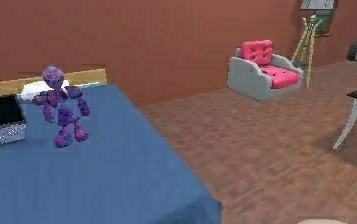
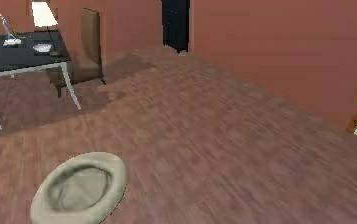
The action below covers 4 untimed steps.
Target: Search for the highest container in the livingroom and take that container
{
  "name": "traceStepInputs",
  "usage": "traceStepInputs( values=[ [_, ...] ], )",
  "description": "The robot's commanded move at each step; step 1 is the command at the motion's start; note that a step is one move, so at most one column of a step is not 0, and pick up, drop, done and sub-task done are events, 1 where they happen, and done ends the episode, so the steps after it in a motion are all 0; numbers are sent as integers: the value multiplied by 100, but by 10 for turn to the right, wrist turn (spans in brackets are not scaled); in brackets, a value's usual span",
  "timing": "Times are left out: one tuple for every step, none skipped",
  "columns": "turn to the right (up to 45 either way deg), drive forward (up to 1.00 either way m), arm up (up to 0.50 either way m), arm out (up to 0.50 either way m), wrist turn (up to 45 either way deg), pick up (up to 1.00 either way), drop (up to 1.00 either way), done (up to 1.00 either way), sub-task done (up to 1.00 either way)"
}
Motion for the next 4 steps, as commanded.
traceStepInputs(
  values=[
    [450,0,0,0,0,0,0,0,0],
    [450,0,0,0,0,0,0,0,0],
    [450,0,0,0,0,0,0,0,0],
    [120,0,0,0,0,0,0,0,0]
  ],
)
